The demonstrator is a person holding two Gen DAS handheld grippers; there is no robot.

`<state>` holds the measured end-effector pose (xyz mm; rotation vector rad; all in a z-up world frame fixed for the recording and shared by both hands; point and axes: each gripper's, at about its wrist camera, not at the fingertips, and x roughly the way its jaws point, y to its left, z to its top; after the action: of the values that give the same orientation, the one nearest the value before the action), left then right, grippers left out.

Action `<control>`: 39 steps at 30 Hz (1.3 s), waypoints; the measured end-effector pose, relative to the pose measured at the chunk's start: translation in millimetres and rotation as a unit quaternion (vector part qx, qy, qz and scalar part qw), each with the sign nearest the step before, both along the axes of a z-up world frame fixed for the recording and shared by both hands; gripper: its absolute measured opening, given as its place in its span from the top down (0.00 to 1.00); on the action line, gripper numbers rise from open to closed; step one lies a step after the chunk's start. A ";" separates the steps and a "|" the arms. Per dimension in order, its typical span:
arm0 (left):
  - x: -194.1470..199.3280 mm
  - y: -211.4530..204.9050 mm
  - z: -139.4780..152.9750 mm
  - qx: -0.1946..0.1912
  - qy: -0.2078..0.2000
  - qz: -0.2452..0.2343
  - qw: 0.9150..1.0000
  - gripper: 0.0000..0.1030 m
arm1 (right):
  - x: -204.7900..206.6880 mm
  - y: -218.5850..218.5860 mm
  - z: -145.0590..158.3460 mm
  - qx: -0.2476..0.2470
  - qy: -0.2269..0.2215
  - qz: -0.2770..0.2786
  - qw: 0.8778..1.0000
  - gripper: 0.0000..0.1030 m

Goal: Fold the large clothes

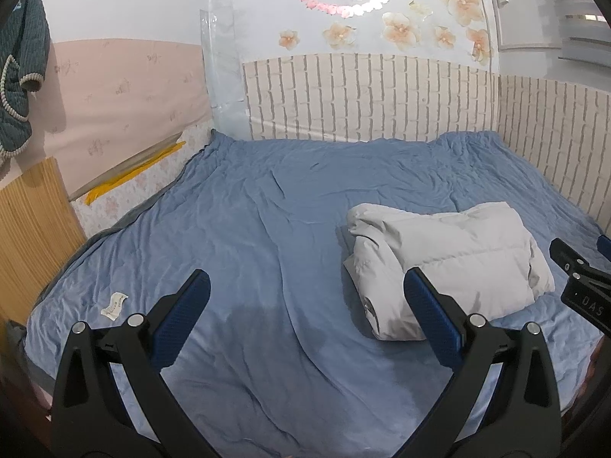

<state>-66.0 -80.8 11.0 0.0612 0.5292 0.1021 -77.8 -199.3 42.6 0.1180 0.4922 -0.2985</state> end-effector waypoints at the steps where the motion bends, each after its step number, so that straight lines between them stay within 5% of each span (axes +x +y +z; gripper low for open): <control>1: 0.5 0.2 -0.6 0.000 0.001 -0.001 1.000 0.03 | 0.0 -0.3 0.0 -0.001 0.000 0.001 1.000 0.02; 39: 11.1 9.8 -13.5 -0.003 0.013 0.002 1.000 0.03 | 5.4 -1.0 -9.7 -0.011 0.023 0.001 1.000 0.02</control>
<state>-54.9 -71.0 -2.5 0.0561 0.5549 0.1049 -72.3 -200.3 32.9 0.0901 0.5353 -0.3058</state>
